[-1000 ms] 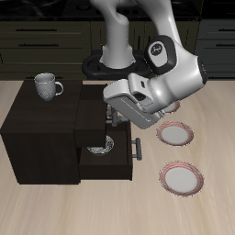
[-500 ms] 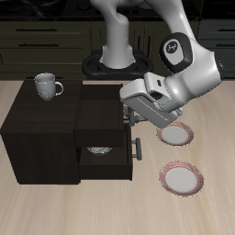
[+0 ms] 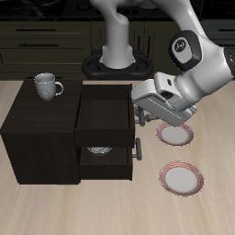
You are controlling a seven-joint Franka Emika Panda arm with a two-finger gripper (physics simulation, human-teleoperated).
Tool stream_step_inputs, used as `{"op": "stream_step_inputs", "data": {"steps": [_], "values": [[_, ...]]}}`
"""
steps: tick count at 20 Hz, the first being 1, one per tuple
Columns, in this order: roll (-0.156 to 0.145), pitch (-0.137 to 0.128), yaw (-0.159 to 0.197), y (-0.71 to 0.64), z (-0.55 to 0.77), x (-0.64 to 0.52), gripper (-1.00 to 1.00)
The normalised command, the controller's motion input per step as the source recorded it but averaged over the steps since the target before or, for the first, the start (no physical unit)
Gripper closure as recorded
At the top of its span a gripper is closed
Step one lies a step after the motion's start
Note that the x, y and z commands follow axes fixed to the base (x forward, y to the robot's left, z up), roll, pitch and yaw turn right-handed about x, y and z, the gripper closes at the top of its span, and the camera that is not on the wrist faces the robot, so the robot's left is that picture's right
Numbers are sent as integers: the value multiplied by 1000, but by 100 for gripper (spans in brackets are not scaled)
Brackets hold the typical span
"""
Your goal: Open the top drawer
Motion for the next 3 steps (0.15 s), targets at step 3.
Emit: {"op": "stream_step_inputs", "data": {"steps": [3], "values": [[66, -1, -10, 439, 67, -98, 100]]}}
